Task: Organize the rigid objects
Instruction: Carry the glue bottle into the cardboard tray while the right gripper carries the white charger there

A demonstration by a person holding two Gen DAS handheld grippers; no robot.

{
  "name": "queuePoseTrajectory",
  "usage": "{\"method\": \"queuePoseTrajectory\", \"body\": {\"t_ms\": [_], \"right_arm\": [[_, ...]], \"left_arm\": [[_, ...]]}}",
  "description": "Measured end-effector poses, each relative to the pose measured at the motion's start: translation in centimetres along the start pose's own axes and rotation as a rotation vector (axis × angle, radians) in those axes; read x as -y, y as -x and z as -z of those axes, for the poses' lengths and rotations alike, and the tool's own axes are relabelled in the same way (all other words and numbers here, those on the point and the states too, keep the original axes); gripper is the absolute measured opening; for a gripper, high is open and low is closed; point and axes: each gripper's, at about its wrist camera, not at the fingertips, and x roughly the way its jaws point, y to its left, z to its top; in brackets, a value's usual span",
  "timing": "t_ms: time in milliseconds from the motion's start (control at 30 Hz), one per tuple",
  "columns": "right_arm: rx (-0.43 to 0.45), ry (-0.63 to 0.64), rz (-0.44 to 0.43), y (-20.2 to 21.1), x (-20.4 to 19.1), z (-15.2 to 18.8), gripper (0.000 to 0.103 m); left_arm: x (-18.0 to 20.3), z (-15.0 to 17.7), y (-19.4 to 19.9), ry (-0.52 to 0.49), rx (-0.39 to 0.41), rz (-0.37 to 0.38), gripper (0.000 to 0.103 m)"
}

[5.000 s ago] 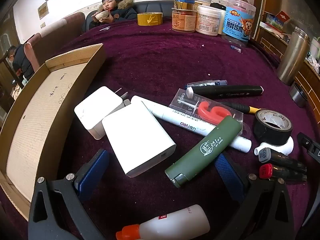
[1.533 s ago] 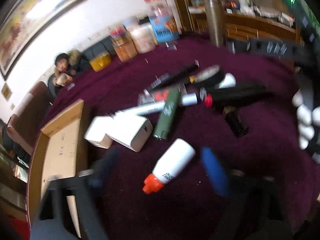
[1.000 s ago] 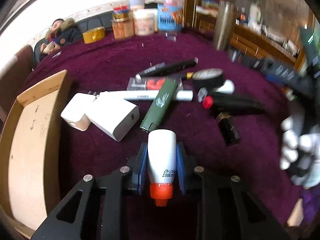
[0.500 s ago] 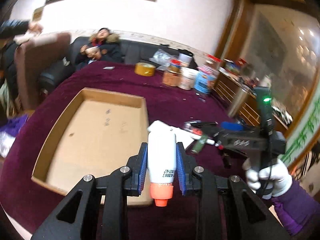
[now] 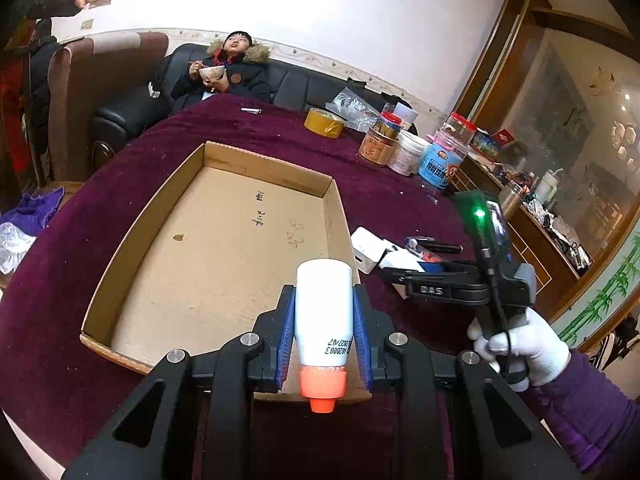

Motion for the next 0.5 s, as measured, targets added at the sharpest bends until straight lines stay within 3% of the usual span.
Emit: {"method": "queuePoseTrajectory", "body": {"t_ms": [233,300,500], "right_arm": [[0.080,-0.081,-0.136,4.2,0.9,0.8,0.044],[0.101,-0.095,-0.191,5.0,0.4,-0.2,0.044],[0.077,-0.141,-0.288,2.0,-2.9,-5.9,0.045]], "left_arm": [[-0.1,-1.5,-0.6,0.013,-0.007,0.018,0.023],[0.2,-2.4,-1.2,0.002,-0.010,0.016,0.023],[-0.5,-6.3,-5.8,0.016,-0.068,0.007,0.023]]}}
